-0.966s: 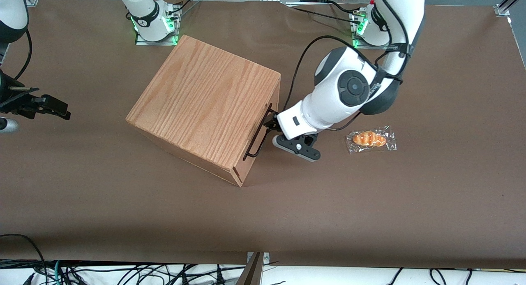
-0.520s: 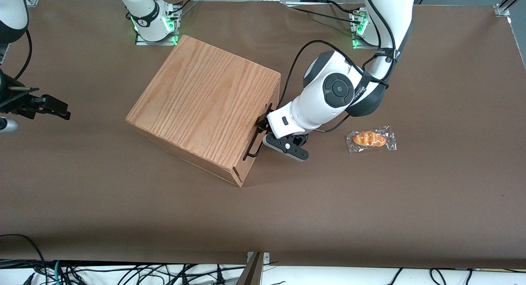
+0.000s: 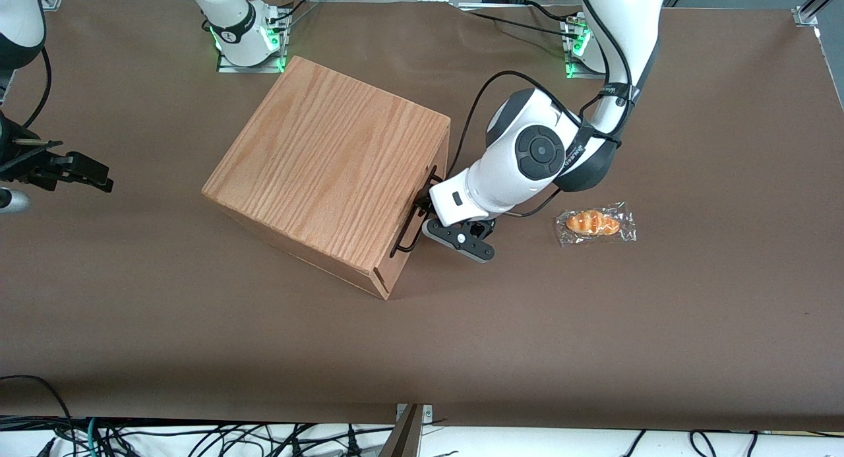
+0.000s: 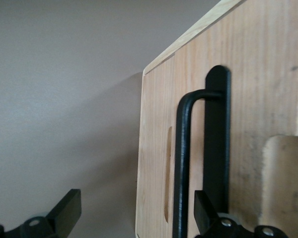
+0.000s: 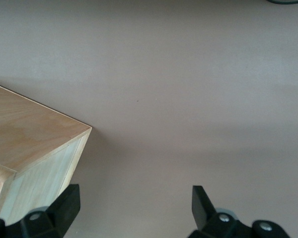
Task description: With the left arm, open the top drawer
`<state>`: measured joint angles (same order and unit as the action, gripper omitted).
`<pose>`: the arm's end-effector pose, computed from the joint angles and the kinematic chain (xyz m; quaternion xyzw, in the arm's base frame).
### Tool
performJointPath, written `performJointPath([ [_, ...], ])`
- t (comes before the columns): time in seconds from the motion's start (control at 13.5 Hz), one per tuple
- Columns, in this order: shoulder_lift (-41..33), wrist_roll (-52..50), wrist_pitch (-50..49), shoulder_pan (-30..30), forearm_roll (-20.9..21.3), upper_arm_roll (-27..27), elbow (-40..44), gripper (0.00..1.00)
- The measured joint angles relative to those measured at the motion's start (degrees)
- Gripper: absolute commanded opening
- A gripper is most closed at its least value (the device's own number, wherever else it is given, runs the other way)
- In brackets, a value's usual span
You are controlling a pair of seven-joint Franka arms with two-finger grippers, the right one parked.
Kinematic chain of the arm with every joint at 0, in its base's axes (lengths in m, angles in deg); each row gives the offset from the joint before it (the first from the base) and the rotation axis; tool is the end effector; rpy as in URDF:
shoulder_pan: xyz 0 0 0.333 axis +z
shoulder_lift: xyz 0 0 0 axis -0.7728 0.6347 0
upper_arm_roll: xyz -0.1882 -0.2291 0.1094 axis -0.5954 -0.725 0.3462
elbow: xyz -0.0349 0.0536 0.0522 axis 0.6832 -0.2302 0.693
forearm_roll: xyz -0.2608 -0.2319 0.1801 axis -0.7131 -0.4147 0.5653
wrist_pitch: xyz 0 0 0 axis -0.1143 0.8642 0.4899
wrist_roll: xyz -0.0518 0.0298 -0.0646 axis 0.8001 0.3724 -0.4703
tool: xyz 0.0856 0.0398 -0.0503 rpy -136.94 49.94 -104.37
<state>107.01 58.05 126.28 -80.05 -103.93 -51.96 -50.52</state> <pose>0.6207 -0.4173 0.3857 0.9700 -0.1695 0.0096 0.1737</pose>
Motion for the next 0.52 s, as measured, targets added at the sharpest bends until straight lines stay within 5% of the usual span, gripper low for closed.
performJointPath([
  [0.52, 0.99, 4.42, 0.38, 0.01, 0.00, 0.03, 0.02, 1.00],
])
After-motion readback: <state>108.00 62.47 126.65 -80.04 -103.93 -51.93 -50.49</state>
